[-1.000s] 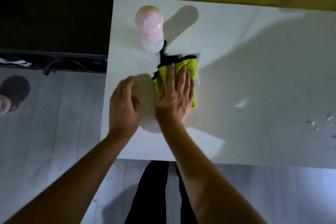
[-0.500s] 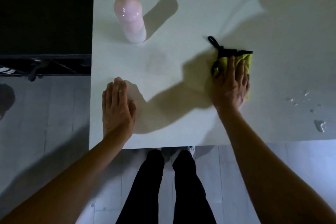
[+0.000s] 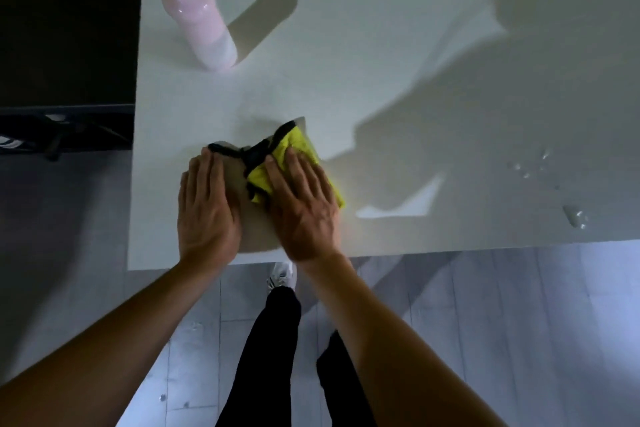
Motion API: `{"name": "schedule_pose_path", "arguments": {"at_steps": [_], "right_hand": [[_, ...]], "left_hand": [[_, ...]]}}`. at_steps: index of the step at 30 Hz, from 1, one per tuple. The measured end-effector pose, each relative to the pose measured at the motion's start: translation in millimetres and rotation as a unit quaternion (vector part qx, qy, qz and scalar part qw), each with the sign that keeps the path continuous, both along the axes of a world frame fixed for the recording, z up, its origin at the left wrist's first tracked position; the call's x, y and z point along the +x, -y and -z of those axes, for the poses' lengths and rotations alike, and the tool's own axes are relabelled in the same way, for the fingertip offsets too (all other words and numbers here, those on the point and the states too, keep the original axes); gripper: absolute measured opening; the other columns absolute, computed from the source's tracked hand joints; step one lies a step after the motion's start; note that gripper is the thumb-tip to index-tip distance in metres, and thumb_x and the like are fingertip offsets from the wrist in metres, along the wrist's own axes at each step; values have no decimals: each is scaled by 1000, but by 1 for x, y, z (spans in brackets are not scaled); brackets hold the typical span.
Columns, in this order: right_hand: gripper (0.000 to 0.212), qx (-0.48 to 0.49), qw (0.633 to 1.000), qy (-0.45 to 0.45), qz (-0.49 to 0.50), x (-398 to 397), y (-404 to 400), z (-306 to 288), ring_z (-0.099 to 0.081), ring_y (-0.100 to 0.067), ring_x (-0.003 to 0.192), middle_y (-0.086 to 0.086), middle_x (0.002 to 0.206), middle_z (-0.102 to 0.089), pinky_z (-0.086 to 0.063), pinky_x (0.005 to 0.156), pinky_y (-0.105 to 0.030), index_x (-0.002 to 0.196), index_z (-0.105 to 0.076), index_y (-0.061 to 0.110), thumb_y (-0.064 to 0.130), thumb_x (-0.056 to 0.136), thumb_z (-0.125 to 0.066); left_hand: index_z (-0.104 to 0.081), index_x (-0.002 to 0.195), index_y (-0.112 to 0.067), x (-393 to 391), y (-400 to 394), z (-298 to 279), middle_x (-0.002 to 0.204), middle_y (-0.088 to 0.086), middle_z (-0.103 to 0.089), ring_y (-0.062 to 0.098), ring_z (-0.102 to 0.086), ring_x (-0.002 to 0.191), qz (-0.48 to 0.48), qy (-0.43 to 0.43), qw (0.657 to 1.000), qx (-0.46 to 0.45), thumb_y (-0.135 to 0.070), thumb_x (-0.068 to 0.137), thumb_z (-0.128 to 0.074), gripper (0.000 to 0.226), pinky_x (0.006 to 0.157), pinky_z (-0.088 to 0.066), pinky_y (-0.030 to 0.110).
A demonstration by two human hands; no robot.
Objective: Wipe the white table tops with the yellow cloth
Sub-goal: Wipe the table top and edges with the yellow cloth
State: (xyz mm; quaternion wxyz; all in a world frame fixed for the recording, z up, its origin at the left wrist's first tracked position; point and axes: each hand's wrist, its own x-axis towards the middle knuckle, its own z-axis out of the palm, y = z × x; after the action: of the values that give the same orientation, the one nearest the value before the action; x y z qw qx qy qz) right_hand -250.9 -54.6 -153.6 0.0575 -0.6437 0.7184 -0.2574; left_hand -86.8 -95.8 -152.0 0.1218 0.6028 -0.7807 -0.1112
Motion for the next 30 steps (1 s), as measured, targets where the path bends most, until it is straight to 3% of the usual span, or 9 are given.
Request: {"name": "schedule_pose_path", "arguments": {"at_steps": [4, 9, 14, 16, 19, 24, 27, 30], "right_hand": [[59, 34, 996, -40, 69, -92, -40, -3, -27, -26, 151, -9, 160, -35, -19, 124, -44, 154, -40, 25, 52, 102, -47], [57, 68, 969, -56, 230, -218, -80, -1, -33, -29, 148, -11, 160, -35, -27, 120, -44, 155, -35, 29, 52, 104, -35], [54, 70, 950, -37, 303, -232, -82, -4, -33, -28, 148, -10, 159, -37, -31, 118, -45, 154, -37, 27, 45, 104, -44], [58, 58, 966, -27, 250, -201, -80, -7, -28, -27, 150, -9, 161, -34, -28, 120, -46, 156, -34, 30, 51, 103, -45], [63, 73, 994, -29, 81, -158, -85, -7, -21, -25, 153, -7, 163, -29, -17, 125, -43, 155, -34, 31, 52, 98, -51], [48, -3, 1000, -14, 17, -204, -98, -4, -35, -26, 147, -9, 155, -43, -29, 120, -48, 146, -51, 23, 33, 99, -60], [47, 8, 990, -53, 131, -277, -121, 0, -37, -28, 146, -10, 155, -43, -31, 120, -46, 148, -49, 25, 28, 101, -55], [55, 67, 961, -52, 263, -365, -149, -6, -31, -28, 148, -12, 161, -32, -28, 120, -43, 155, -35, 28, 40, 103, -47]], "left_hand": [[-26, 163, 0, -46, -47, 4, 171, 19, -25, 37, -22, 159, 61, -14, 998, -31, -16, 108, -34, 58, 130, -20, 52], [-29, 162, 0, -109, -82, 7, 171, 18, -25, 36, -22, 159, 107, -38, 993, -35, -20, 109, -33, 56, 130, -18, 51], [-30, 161, 1, -160, -86, 5, 171, 19, -24, 37, -21, 159, 151, -49, 987, -34, -17, 108, -35, 56, 130, -19, 52], [-31, 160, 2, -176, -81, 4, 170, 20, -26, 38, -22, 158, 153, -54, 986, -36, -15, 105, -36, 57, 130, -18, 52], [-34, 158, 5, -195, -73, 5, 167, 23, -31, 37, -26, 157, 131, -66, 989, -32, -18, 107, -32, 56, 130, -19, 48], [-29, 160, 2, -219, -69, 1, 169, 20, -28, 36, -24, 158, 169, -42, 984, -22, -24, 103, -36, 63, 130, -19, 47], [-26, 163, -3, -244, -62, -2, 171, 18, -24, 36, -22, 158, 178, -15, 984, -24, -23, 102, -36, 65, 131, -15, 48], [-26, 163, -5, -268, -47, 3, 172, 18, -22, 36, -21, 159, 182, 2, 983, -28, -26, 104, -32, 64, 131, -12, 46]]}}
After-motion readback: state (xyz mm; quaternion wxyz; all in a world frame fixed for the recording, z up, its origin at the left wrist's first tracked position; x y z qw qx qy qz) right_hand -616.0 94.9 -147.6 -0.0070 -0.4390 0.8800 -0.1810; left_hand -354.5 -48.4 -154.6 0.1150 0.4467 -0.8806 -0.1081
